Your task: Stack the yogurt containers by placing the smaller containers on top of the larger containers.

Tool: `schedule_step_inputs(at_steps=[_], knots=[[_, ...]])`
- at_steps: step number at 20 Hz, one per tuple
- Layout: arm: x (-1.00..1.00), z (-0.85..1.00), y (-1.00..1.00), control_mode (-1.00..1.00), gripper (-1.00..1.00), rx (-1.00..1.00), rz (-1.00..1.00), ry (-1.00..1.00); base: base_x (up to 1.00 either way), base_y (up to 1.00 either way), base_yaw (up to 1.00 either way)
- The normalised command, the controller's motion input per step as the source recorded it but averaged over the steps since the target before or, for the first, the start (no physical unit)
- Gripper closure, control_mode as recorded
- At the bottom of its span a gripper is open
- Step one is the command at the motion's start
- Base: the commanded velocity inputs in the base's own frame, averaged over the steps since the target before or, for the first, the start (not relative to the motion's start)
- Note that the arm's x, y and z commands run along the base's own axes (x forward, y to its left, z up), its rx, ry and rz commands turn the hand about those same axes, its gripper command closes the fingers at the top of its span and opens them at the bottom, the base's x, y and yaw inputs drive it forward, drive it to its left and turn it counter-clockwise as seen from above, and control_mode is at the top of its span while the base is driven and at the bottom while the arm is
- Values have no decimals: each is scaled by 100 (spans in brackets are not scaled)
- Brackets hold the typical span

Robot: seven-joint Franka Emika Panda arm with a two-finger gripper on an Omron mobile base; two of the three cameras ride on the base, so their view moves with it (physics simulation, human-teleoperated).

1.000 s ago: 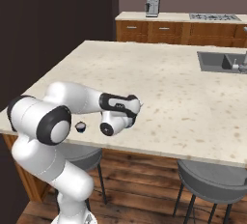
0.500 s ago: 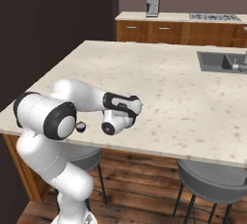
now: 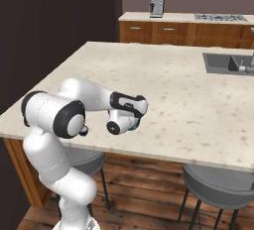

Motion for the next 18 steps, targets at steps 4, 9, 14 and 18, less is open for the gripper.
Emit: schedule_step_inputs(at_steps=[4, 9, 14, 18], knots=[[14, -9, 0, -100, 100, 0, 0, 1, 0, 0, 0], [0, -2, 0, -100, -100, 0, 0, 1, 0, 0, 0], [0, 0, 0, -100, -100, 0, 0, 1, 0, 0, 0], [-18, 0, 0, -100, -100, 0, 0, 0, 0, 0, 0]])
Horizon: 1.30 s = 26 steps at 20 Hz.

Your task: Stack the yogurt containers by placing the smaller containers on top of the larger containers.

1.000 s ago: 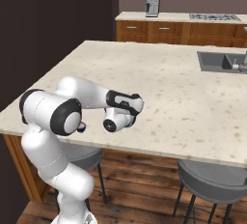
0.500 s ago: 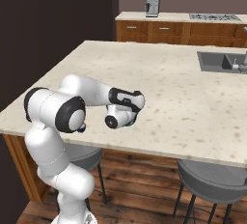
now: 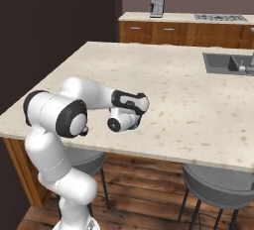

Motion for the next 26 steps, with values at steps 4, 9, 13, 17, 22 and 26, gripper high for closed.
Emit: schedule_step_inputs(at_steps=[4, 9, 13, 17, 22, 26], knots=[[-84, 9, 0, -100, -100, 4, 0, -1, 0, 0, 0], [-97, 33, 2, -100, -100, 4, 0, -1, 0, 0, 0], [-92, 60, 8, -100, -100, 1, 1, 0, 0, 0, 0], [-90, 81, 19, -100, -100, 0, 8, 0, 0, 0, 0], [-88, 89, 17, -100, -100, 0, 8, 0, 0, 0, 0], [-89, 99, 9, -100, -100, 0, 8, 0, 0, 0, 0]])
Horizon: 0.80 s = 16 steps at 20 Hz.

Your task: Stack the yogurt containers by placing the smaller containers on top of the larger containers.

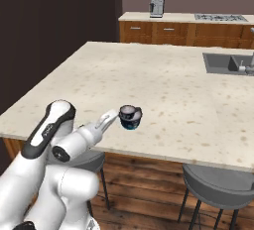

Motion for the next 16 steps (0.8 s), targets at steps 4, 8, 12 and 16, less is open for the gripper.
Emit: schedule_step_inputs(at_steps=[4, 8, 12, 16], knots=[[-67, 100, 20, -100, -100, 0, 3, 1, 0, 0, 0], [-65, 100, 27, -100, -100, 0, 0, 3, 0, 0, 0], [-68, 100, 36, -100, -100, -1, 0, 1, 0, 0, 0], [-66, 100, 41, -100, -100, -10, -1, 5, 0, 0, 0]])
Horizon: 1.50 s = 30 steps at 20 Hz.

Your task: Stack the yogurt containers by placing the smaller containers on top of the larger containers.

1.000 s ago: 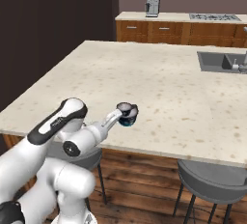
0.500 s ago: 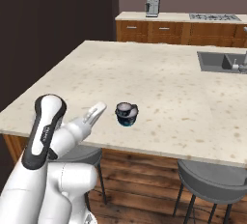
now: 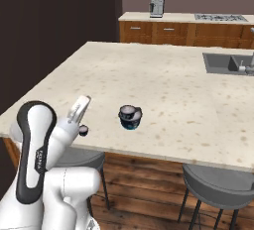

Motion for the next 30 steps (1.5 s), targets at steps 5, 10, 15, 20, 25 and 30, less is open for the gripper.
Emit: schedule_step_inputs(at_steps=[5, 10, 15, 20, 25, 30], knots=[[-52, 71, 6, -100, -100, -34, -10, 1, 0, 0, 0], [-11, 58, 0, -100, -100, -59, -15, -9, 0, 0, 0], [0, 46, -17, -100, -100, -66, -18, -15, 0, 0, 0], [0, 42, -25, -100, -100, -73, -13, -11, 0, 0, 0], [7, 41, -16, -100, -100, -77, -7, -12, 0, 0, 0], [9, 30, -1, -100, -100, -89, -3, -11, 0, 0, 0]])
